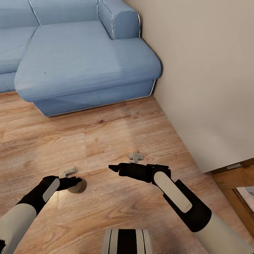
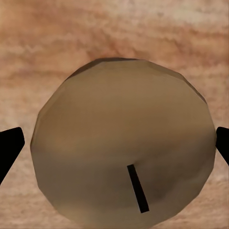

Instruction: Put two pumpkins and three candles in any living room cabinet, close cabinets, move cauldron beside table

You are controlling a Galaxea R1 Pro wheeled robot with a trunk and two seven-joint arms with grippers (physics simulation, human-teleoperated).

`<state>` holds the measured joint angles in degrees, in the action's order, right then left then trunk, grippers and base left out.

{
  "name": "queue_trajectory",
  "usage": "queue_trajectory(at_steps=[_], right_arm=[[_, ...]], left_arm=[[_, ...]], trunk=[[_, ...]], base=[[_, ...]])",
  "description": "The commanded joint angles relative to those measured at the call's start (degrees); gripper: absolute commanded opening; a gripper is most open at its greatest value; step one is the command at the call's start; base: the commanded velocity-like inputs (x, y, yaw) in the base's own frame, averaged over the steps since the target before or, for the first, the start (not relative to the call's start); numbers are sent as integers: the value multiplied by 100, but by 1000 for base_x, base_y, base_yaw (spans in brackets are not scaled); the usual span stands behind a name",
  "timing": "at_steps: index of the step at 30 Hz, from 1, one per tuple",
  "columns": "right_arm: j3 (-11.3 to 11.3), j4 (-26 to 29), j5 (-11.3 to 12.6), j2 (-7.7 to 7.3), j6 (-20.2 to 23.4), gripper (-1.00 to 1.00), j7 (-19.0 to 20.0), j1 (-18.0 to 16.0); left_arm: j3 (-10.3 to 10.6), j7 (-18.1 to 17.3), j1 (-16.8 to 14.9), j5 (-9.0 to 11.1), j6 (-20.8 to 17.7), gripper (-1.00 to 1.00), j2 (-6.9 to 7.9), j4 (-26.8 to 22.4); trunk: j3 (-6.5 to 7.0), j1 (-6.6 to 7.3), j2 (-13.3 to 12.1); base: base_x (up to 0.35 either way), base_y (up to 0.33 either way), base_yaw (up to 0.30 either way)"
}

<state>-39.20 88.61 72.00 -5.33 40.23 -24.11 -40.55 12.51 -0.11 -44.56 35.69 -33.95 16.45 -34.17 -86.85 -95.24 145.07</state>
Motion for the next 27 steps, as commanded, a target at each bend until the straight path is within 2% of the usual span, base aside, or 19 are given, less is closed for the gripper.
queue_trajectory(at_steps=[1, 8, 11, 23, 27], right_arm=[[-9, 7, 60, -3, -6, 100, -59, -6], [-9, 7, 60, -3, -6, 100, -59, -6], [-9, 7, 60, -5, -6, 100, -59, -6], [-9, 7, 60, -3, -6, 100, -59, -5], [-9, 7, 60, -4, -6, 100, -59, -5]], left_arm=[[29, 3, 0, -45, -15, 100, 8, -2], [32, 3, 0, -45, -15, 100, 8, -2], [30, 3, 0, -45, -15, 100, 7, -2], [34, 3, 0, -45, -12, 100, 4, -2], [115, 11, 0, -45, -11, 100, 7, -2]], trunk=[[-4, 1, 1], [-4, 1, 1], [-71, -7, 5], [-71, -7, 5], [-71, -7, 5]], base=[[0, 0, 0], [0, 0, 0], [0, 0, 0], [0, 0, 0], [0, 0, 0]])
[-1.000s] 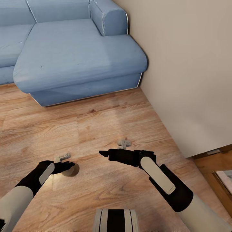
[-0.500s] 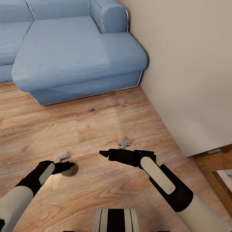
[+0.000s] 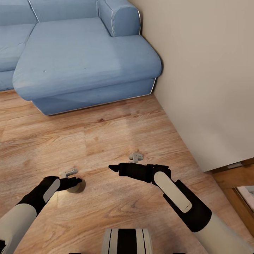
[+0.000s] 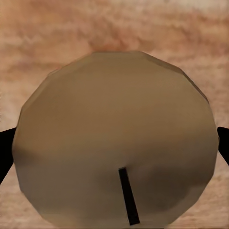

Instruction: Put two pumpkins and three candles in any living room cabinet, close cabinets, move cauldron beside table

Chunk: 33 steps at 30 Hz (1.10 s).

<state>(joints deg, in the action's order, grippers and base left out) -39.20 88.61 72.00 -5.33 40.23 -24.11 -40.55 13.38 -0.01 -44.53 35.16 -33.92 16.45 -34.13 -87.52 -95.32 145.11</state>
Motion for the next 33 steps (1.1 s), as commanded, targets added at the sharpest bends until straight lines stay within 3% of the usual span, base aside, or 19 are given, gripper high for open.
queue_trajectory(at_steps=[1, 13, 14, 33], right_arm=[[-9, 8, 60, -3, -6, 100, -59, -5], [-9, 8, 60, -6, -6, 100, -59, -6], [-9, 8, 60, -8, -6, 100, -59, -6], [-9, 8, 57, -3, -6, 100, -59, -6]], left_arm=[[44, 4, -3, 8, -14, 100, 7, -4], [110, 40, -3, 8, -35, 100, -1, 3], [111, 42, -3, 8, -35, -100, -1, 3], [97, 58, -3, 21, -51, -100, -1, -15]], trunk=[[-4, 1, 2], [-4, 1, 2], [-4, 1, 2], [-4, 1, 2]], base=[[0, 0, 0], [0, 0, 0], [0, 0, 0], [0, 0, 0]])
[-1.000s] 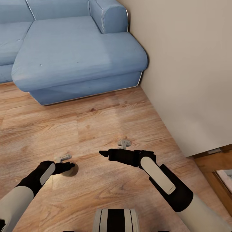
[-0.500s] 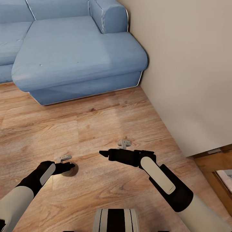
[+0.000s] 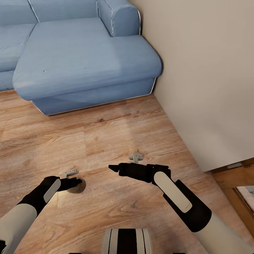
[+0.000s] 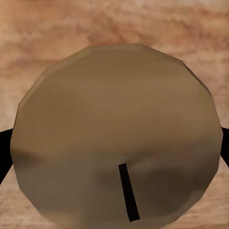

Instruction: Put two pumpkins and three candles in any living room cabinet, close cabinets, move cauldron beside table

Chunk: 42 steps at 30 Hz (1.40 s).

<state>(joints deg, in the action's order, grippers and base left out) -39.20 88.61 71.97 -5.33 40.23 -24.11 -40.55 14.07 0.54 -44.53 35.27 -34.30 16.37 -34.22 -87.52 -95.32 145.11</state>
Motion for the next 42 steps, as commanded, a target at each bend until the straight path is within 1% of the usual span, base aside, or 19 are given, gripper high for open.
queue_trajectory(at_steps=[1, 6, 22, 26, 31, 35, 37, 38, 39, 41, 42], right_arm=[[-9, 6, 60, -3, -6, 100, -59, -5], [-9, 0, 62, -4, -6, 100, -59, -5], [-9, -3, 65, -3, -6, 100, -59, -5], [-9, -17, 63, -3, -6, 100, -59, -5], [-5, -66, 53, 1, -6, 100, -64, -5], [-5, -93, 48, 2, -13, 100, -70, -5], [-2, -98, 47, 4, -14, 100, -73, -5], [1, -117, 46, 5, -12, 100, -76, -5], [19, -129, 46, 5, -13, 100, -76, -5], [80, -140, 42, 5, -12, 100, -76, -4], [111, -147, 40, 6, -10, 100, -76, -1]], left_arm=[[27, 4, -3, 11, -16, -100, 7, -6], [26, -2, -3, 14, -36, -100, 7, -26], [25, -19, -3, 7, -95, -100, 11, -57], [4, -19, -3, 29, -338, -100, 15, -65], [-21, -19, -3, 39, -481, -100, 20, -74], [-31, -17, -3, 45, -680, -100, 23, -118], [-29, -16, -3, 47, -771, -100, 24, -258], [-33, -7, -3, 49, -1115, -100, 28, -981], [-37, -2, 4, 49, -1265, -100, 50, -1337], [-45, 27, 27, 50, -1480, -100, 76, -1738], [-51, 107, 38, 53, -1584, -100, 86, -1912]], trunk=[[-4, 1, 2], [-4, 1, 2], [351, 42, -20], [439, 53, -25], [550, 65, -32], [639, 76, -37], [683, 81, -40], [705, 83, -41], [727, 86, -43], [772, 91, -45], [794, 94, -47]], base=[[0, 0, 0], [0, 0, 0], [0, 0, 0], [0, 0, 0], [-6, 0, 0], [-166, 0, 0], [-282, 0, 0], [-138, 0, 0], [-88, 0, 0], [-58, 0, 0], [-29, 0, 0]])
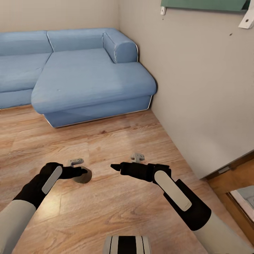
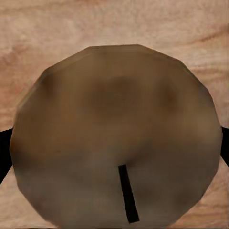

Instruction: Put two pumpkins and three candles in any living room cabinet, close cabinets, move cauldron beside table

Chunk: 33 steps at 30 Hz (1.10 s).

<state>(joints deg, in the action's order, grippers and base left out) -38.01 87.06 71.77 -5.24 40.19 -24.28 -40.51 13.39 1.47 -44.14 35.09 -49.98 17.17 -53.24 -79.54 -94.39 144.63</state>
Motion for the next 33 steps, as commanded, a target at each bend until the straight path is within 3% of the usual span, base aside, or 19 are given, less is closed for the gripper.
queue_trajectory(at_steps=[1, 5, 10, 11, 14, 17, 20, 23, 33], right_arm=[[3, 1, 59, -4, -5, 100, -61, -4], [48, -88, 55, -4, -5, 100, -83, -6], [72, -209, 33, -5, -7, 100, -99, -5], [74, -226, 30, -7, -8, 100, -100, -6], [82, -279, 24, -10, -7, 100, -107, -7], [118, -301, 22, -12, -6, 100, -215, -8], [208, -313, 22, -7, -4, 100, -423, -6], [265, -320, 23, 7, -2, 100, -574, -3], [276, -314, 41, 11, -2, 100, -597, -1]], left_arm=[[15, 76, 3, 72, -56, -100, 9, -80], [8, 515, 18, 92, -310, -100, 19, -504], [-42, 714, 36, 115, -660, -100, 23, -1100], [-101, 726, 39, 116, -704, -100, 23, -1154], [-568, 763, 49, 105, -926, -100, 18, -1379], [-795, 776, 52, 87, -1002, -100, 21, -1492], [-888, 834, 55, 81, -1002, -100, 18, -1544], [-949, 1089, 57, 81, -1002, -100, 3, -1584], [-960, 1159, 55, 85, -1002, -100, 0, -1592]], trunk=[[18, 3, 0], [107, 14, -5], [218, 26, -12], [240, 29, -13], [306, 37, -17], [373, 45, -21], [439, 52, -25], [506, 60, -29], [727, 86, -43]], base=[[-23, 0, 0], [-11, 0, 0], [-3, 0, 0], [-1, 0, 0], [0, 0, 0], [0, 0, 0], [0, 0, 0], [0, 0, 0], [-36, 0, 0]])
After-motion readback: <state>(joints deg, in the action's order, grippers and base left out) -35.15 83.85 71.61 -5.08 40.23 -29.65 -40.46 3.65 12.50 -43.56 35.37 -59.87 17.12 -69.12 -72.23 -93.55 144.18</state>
